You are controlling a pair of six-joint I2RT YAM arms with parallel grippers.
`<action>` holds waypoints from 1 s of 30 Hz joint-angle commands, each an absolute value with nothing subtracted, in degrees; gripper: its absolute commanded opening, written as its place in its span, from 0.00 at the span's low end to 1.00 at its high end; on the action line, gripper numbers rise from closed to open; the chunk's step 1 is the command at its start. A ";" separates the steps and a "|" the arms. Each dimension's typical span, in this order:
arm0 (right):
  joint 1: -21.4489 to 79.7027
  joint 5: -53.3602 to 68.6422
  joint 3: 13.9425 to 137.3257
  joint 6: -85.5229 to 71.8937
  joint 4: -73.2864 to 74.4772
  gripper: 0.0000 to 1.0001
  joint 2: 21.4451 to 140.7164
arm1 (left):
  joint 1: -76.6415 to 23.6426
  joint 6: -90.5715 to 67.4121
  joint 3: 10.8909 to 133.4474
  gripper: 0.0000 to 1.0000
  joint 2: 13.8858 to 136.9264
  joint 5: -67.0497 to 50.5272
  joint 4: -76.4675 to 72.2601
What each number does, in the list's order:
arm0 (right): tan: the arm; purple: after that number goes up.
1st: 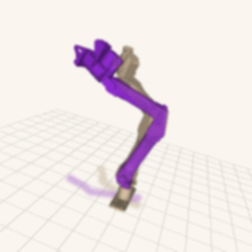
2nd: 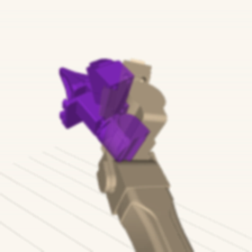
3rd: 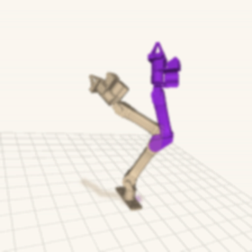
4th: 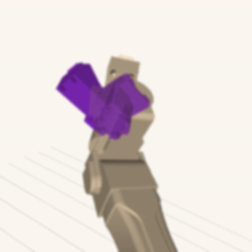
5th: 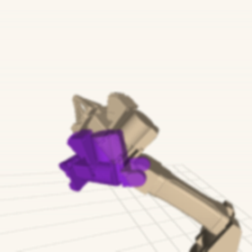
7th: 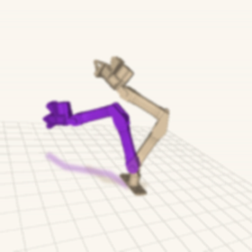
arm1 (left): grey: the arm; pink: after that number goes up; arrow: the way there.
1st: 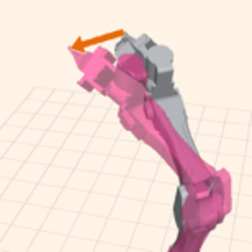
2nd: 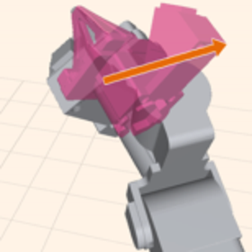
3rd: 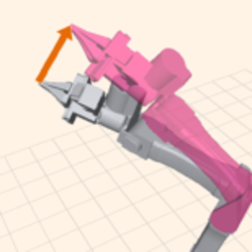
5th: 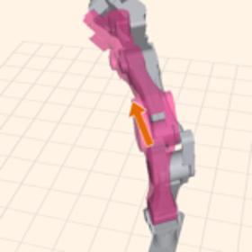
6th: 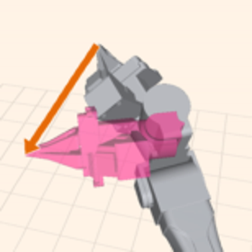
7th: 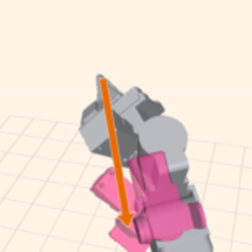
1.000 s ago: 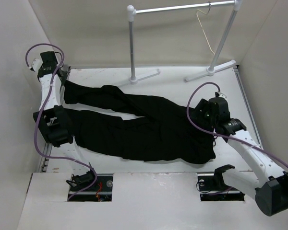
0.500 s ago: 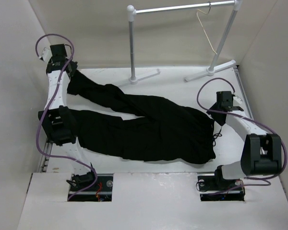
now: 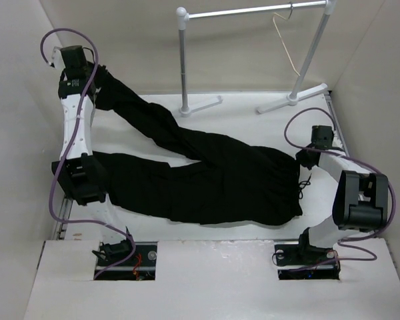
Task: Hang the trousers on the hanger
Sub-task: Flatten out the trousers at the center of the board.
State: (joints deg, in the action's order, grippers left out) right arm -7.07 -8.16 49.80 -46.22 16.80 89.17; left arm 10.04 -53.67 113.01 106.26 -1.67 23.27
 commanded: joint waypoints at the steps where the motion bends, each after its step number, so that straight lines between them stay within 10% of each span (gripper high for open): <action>1: -9.44 -7.11 52.82 -48.60 9.24 0.07 82.11 | 10.15 -57.65 123.10 0.00 106.96 -6.41 18.90; 12: -16.57 -6.68 50.88 -52.82 7.47 0.08 80.23 | 25.35 -57.92 91.60 0.04 99.03 -6.05 8.96; 20: -16.83 -5.98 53.09 -53.62 7.38 0.09 84.81 | 26.15 -56.16 86.41 0.38 106.79 -11.26 6.42; 30: -17.19 -6.24 60.02 -53.17 9.22 0.10 88.94 | 21.67 -53.71 84.99 0.45 104.67 -8.88 7.21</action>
State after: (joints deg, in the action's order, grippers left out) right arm -17.17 -5.30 55.68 -52.95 10.39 88.64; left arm 23.29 -55.81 83.29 108.07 -9.82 9.30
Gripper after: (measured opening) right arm 0.100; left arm 0.448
